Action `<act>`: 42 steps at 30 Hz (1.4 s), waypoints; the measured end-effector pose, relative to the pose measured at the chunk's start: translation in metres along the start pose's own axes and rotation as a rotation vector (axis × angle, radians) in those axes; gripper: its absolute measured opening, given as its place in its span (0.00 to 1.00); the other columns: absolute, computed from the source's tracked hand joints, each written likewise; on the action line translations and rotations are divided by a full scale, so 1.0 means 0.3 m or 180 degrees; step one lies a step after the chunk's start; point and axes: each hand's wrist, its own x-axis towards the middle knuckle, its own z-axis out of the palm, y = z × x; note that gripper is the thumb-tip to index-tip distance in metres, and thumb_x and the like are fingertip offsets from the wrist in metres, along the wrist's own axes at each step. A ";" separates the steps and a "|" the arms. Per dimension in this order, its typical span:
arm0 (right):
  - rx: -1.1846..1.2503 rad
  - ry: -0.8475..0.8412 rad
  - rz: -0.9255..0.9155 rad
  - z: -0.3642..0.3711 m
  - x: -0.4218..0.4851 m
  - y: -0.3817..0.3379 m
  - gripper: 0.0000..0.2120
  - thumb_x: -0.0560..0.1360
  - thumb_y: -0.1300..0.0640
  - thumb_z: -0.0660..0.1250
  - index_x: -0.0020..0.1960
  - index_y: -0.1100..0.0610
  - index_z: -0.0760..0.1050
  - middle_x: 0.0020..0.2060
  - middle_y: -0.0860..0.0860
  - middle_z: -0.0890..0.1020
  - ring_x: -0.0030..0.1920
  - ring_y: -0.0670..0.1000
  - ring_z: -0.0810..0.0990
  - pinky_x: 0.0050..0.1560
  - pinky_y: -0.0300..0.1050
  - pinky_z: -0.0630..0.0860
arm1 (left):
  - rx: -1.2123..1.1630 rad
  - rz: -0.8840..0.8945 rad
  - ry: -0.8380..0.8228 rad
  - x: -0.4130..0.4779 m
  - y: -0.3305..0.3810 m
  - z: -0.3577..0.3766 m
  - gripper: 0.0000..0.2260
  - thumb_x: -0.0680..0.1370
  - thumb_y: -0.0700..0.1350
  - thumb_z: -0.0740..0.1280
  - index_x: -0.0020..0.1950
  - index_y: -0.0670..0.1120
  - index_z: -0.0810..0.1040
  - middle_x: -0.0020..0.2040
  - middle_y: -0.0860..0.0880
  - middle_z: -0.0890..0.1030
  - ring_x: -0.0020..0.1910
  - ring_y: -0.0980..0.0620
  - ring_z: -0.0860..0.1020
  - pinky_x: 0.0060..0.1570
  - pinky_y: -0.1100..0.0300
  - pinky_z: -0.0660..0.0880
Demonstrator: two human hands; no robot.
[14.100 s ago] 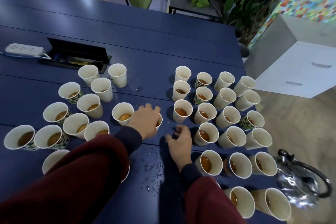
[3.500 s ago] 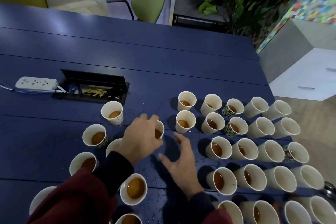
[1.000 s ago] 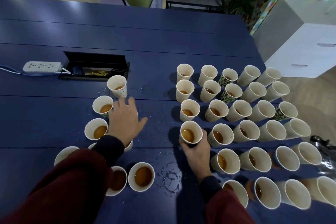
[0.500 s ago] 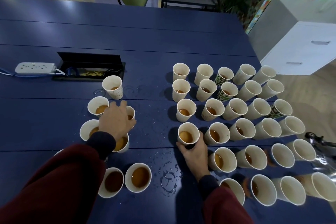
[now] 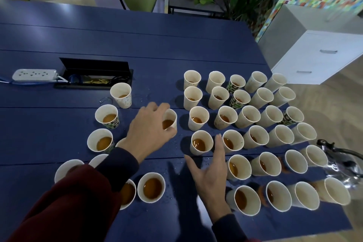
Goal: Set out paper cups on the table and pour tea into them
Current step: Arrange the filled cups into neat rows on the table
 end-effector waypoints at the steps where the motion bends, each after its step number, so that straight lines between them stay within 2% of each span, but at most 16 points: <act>1: 0.0027 -0.0013 -0.0152 0.001 -0.008 -0.022 0.50 0.68 0.47 0.80 0.80 0.45 0.52 0.80 0.47 0.60 0.80 0.45 0.56 0.75 0.30 0.52 | -0.0029 0.0077 -0.0016 -0.015 0.017 -0.001 0.25 0.73 0.57 0.69 0.68 0.54 0.68 0.58 0.50 0.73 0.56 0.46 0.72 0.52 0.49 0.74; 3: 0.0139 -0.0213 -0.0370 0.013 -0.024 -0.053 0.49 0.69 0.46 0.80 0.79 0.45 0.53 0.79 0.47 0.63 0.79 0.45 0.60 0.75 0.31 0.58 | -0.0073 0.0282 -0.0052 -0.049 0.052 -0.001 0.24 0.73 0.58 0.69 0.67 0.55 0.68 0.57 0.51 0.73 0.56 0.48 0.72 0.51 0.52 0.74; 5: 0.0297 -0.0488 -0.0489 0.029 -0.037 -0.073 0.47 0.69 0.46 0.79 0.79 0.50 0.56 0.74 0.48 0.71 0.73 0.48 0.70 0.72 0.44 0.70 | -0.0128 0.0513 -0.0161 -0.088 0.086 0.001 0.23 0.74 0.60 0.68 0.66 0.57 0.67 0.57 0.53 0.72 0.55 0.52 0.72 0.50 0.56 0.73; 6: 0.0404 -0.0568 -0.0524 0.035 -0.040 -0.078 0.44 0.69 0.47 0.79 0.77 0.52 0.59 0.69 0.48 0.75 0.68 0.49 0.75 0.66 0.49 0.75 | -0.0155 0.0591 -0.0228 -0.104 0.101 0.002 0.23 0.74 0.61 0.68 0.66 0.58 0.67 0.56 0.54 0.72 0.55 0.53 0.71 0.50 0.57 0.73; 9: 0.0428 -0.0477 -0.0557 0.032 -0.059 -0.087 0.32 0.68 0.48 0.79 0.67 0.51 0.68 0.55 0.43 0.81 0.53 0.46 0.82 0.50 0.49 0.80 | -0.0138 0.0709 -0.0410 -0.158 0.128 0.017 0.23 0.73 0.60 0.69 0.65 0.59 0.66 0.55 0.54 0.72 0.54 0.54 0.71 0.52 0.55 0.76; 11: 0.0381 -0.0390 -0.0506 0.024 -0.076 -0.078 0.28 0.68 0.49 0.78 0.63 0.47 0.70 0.51 0.41 0.82 0.50 0.44 0.82 0.47 0.48 0.80 | -0.0173 0.0740 -0.0516 -0.187 0.129 0.028 0.25 0.72 0.62 0.69 0.66 0.58 0.66 0.56 0.54 0.71 0.55 0.53 0.71 0.52 0.54 0.76; 15: 0.0480 -0.0175 -0.0428 0.013 -0.106 -0.021 0.27 0.68 0.47 0.78 0.61 0.37 0.68 0.53 0.39 0.81 0.53 0.43 0.81 0.51 0.45 0.80 | -0.0455 0.0593 -0.0589 -0.220 0.098 0.049 0.34 0.70 0.69 0.68 0.71 0.57 0.64 0.59 0.55 0.72 0.58 0.55 0.72 0.55 0.56 0.72; 18: 0.0567 0.0028 -0.0223 0.011 -0.121 0.046 0.27 0.69 0.52 0.80 0.61 0.40 0.70 0.54 0.40 0.82 0.54 0.43 0.81 0.52 0.46 0.80 | -0.0376 0.0193 -0.0577 -0.255 0.045 0.094 0.35 0.72 0.70 0.65 0.73 0.53 0.63 0.63 0.50 0.71 0.64 0.49 0.71 0.61 0.54 0.71; 22: 0.0585 -0.0049 -0.0101 0.005 -0.134 0.138 0.24 0.69 0.55 0.81 0.60 0.48 0.74 0.53 0.41 0.81 0.54 0.44 0.81 0.53 0.49 0.80 | 0.0273 -0.0152 -0.1002 -0.330 -0.017 0.172 0.33 0.73 0.67 0.67 0.71 0.48 0.65 0.63 0.45 0.70 0.64 0.45 0.70 0.61 0.53 0.70; 25: 0.0491 -0.0145 -0.0038 0.001 -0.133 0.187 0.23 0.69 0.56 0.81 0.59 0.51 0.74 0.52 0.42 0.81 0.53 0.44 0.80 0.53 0.47 0.79 | 0.0635 -0.0205 -0.1226 -0.372 -0.020 0.194 0.32 0.74 0.65 0.68 0.69 0.48 0.66 0.65 0.45 0.70 0.65 0.44 0.70 0.63 0.49 0.71; 28: 0.0499 -0.0232 0.0062 -0.003 -0.120 0.216 0.23 0.68 0.56 0.80 0.59 0.51 0.75 0.52 0.44 0.82 0.53 0.45 0.80 0.55 0.48 0.78 | 0.1167 -0.0207 -0.1276 -0.397 -0.009 0.206 0.30 0.74 0.63 0.68 0.70 0.49 0.66 0.65 0.45 0.71 0.64 0.43 0.71 0.60 0.49 0.72; 33: 0.0605 -0.0282 0.0139 -0.010 -0.088 0.240 0.23 0.68 0.58 0.80 0.58 0.49 0.74 0.51 0.45 0.82 0.52 0.45 0.80 0.54 0.40 0.76 | 0.1095 -0.0365 -0.1257 -0.408 0.005 0.224 0.28 0.77 0.54 0.68 0.73 0.48 0.63 0.67 0.44 0.70 0.65 0.44 0.70 0.62 0.52 0.72; 36: 0.0619 -0.0273 0.0250 -0.001 -0.090 0.261 0.24 0.67 0.58 0.81 0.57 0.51 0.73 0.49 0.46 0.81 0.51 0.47 0.80 0.54 0.45 0.78 | 0.1060 -0.0434 -0.1193 -0.417 0.014 0.222 0.26 0.78 0.54 0.67 0.73 0.49 0.63 0.67 0.45 0.70 0.65 0.45 0.70 0.60 0.54 0.71; 42: 0.0511 -0.0471 0.0352 -0.006 -0.114 0.274 0.35 0.66 0.60 0.81 0.69 0.56 0.69 0.61 0.50 0.79 0.62 0.49 0.77 0.66 0.46 0.73 | 0.0862 -0.0503 -0.1078 -0.421 0.030 0.209 0.24 0.77 0.55 0.68 0.70 0.50 0.66 0.64 0.46 0.71 0.63 0.45 0.71 0.59 0.54 0.72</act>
